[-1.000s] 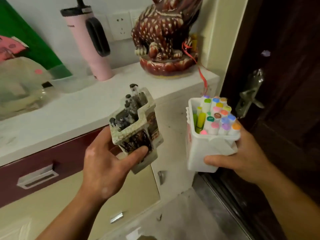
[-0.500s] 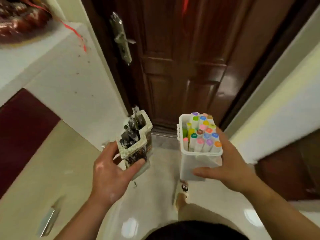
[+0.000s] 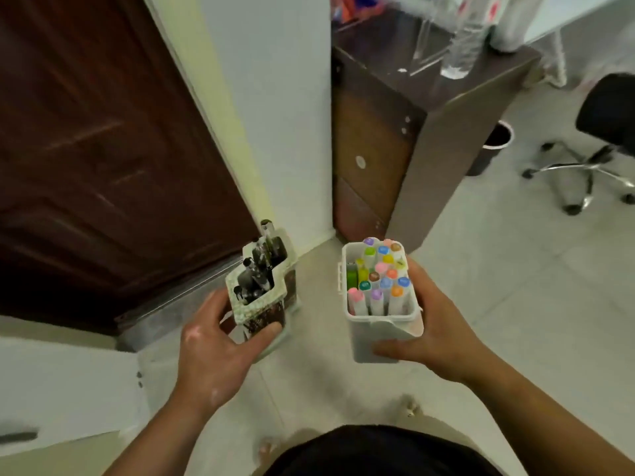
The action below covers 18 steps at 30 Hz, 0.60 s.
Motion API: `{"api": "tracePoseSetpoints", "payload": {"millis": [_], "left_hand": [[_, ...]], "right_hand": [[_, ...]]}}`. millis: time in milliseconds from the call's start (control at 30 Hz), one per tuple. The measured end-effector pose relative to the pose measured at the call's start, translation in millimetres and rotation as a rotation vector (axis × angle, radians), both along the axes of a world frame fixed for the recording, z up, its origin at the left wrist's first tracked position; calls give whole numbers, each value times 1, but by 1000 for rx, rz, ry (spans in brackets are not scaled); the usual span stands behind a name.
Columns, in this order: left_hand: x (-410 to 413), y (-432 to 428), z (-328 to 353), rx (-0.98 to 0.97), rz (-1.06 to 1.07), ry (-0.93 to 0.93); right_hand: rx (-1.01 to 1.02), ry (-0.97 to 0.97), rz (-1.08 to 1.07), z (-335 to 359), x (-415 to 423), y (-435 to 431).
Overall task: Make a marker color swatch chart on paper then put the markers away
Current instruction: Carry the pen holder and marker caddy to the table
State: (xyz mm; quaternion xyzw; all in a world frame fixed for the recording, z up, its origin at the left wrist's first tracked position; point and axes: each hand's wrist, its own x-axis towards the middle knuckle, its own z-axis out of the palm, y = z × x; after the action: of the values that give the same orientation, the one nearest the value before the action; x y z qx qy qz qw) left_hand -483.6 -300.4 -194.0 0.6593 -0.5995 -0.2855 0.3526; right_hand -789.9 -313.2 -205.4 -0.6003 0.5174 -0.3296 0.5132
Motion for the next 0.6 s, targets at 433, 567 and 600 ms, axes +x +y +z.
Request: {"api": "tracePoseSetpoints", "payload": {"millis": [433, 567, 600], "left_hand": [[-349, -152, -24, 81, -419, 32], [-430, -218, -30, 88, -527, 21], [-449, -237, -33, 85, -552, 28]], "right_hand": [[-14, 62, -330, -6, -335, -26], [5, 42, -487, -15, -395, -61], [5, 44, -522, -17, -409, -73]]}}
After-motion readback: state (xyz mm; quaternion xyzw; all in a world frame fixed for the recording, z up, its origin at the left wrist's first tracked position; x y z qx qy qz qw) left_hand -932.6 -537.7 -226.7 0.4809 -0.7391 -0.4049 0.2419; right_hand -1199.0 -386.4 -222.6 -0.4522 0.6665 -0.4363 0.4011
